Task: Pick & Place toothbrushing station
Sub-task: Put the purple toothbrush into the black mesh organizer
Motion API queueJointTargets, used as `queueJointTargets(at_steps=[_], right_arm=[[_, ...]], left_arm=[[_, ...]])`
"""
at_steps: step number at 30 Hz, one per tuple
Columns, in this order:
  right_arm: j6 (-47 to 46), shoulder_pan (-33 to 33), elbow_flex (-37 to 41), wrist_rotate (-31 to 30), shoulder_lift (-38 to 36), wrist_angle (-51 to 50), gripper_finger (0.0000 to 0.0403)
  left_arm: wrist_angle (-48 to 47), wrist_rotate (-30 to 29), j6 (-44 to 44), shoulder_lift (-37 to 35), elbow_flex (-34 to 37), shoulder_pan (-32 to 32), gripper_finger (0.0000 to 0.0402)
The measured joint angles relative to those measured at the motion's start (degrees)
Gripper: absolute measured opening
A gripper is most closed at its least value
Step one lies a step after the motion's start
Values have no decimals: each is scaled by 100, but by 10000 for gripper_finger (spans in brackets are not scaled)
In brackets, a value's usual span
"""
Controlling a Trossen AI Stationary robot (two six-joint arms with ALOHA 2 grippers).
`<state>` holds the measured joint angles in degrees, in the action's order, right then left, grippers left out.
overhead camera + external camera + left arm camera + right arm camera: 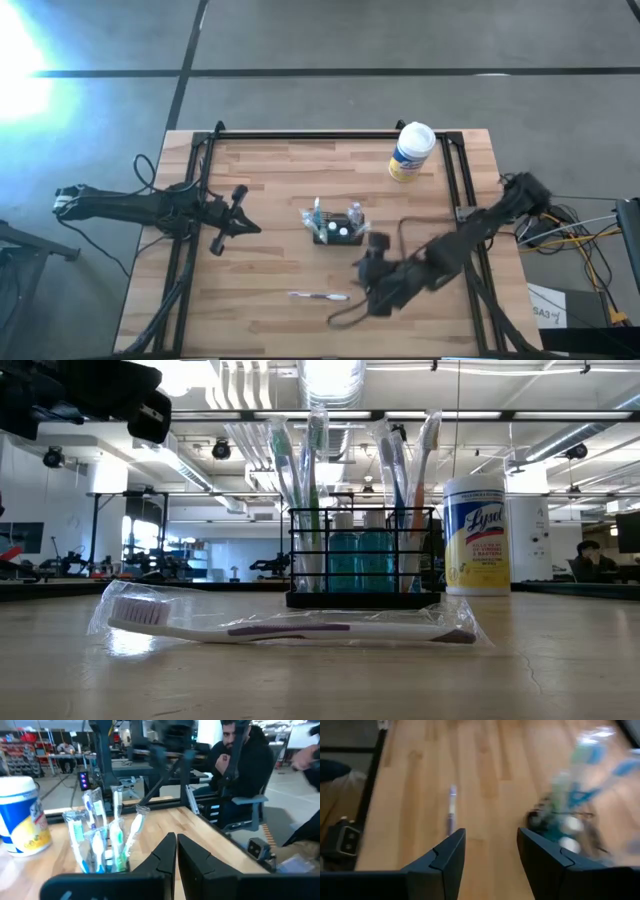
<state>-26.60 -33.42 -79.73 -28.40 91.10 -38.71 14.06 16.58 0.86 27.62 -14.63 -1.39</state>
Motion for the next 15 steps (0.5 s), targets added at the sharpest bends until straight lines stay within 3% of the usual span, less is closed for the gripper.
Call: queueJointTargets(at_steps=[6, 12, 15], right_arm=[[-49, -123, -877, 39, 1312, 4, 161], [-444, -93, -1194, 64, 2263, -7, 155], [-645, 6, -1204, 860, 2528, 3, 159]], left_arm=[[2, -23, 116, 0, 0, 1, 19], [79, -22, 274, 0, 0, 2, 19], [96, -21, 419, 1, -1, 2, 19]])
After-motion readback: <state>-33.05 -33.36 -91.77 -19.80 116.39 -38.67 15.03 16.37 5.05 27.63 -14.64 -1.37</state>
